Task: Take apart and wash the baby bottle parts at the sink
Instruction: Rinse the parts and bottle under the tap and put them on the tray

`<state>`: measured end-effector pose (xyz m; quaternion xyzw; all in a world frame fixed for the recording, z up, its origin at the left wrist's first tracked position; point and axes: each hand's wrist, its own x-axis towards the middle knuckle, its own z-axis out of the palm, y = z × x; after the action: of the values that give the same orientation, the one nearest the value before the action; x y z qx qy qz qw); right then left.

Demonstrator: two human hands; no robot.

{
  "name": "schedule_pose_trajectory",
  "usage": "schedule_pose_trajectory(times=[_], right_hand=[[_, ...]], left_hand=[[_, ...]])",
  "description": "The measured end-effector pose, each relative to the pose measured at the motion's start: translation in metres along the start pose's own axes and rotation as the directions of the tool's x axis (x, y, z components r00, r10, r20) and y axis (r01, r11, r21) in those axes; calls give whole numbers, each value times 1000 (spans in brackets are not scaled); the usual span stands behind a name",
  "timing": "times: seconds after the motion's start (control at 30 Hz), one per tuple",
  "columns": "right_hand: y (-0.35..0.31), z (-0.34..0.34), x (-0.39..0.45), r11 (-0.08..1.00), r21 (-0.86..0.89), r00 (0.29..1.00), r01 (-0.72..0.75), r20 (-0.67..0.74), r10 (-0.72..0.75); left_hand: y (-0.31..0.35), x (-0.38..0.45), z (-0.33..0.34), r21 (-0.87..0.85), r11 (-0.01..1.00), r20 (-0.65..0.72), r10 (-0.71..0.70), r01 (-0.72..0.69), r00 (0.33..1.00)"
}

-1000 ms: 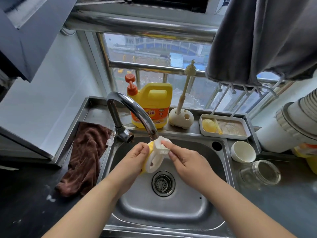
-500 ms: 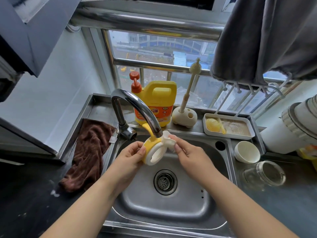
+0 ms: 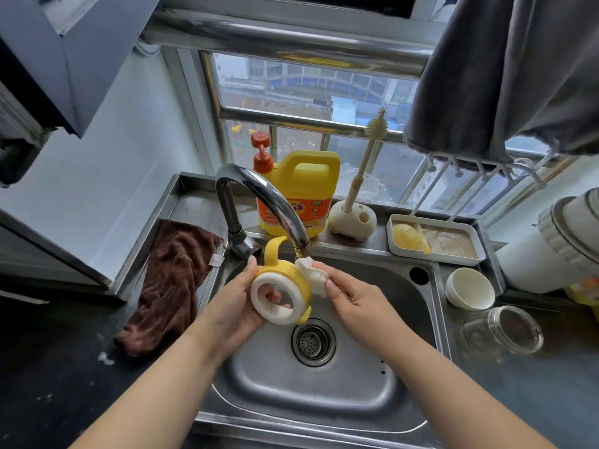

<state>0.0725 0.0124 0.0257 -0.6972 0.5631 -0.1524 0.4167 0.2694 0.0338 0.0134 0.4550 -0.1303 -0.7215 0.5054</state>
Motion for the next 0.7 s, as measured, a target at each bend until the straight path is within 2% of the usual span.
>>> schedule_pose_trajectory(times=[0.1,0.17,0.3,0.43,0.6,0.7], right_hand=[[1,2,3,999,14,999,-48,-9,48],[4,0,-1,998,8,997,-62,-45,62],[7,-10,-15,999,-15,988,-44,-152,41],[-4,-5,-15,999,-23,996,37,-84,-39],[-2,-2,-13,998,-49,997,48,-56,-51],[-2,4,-19,992,-116,998,54,-26,-57]], left_hand=[[-7,-5,6,37,999,101,-26,23,995],[-7,-6,7,52,999,111,-22,16,994],[-3,-4,5,77,996,3,-39,39,999],[-5,-5,15,91,994,-72,-46,52,996],[1,2,11,-68,994,-162,-93,83,982],[5,6,12,-221,972,-222,-134,84,966]])
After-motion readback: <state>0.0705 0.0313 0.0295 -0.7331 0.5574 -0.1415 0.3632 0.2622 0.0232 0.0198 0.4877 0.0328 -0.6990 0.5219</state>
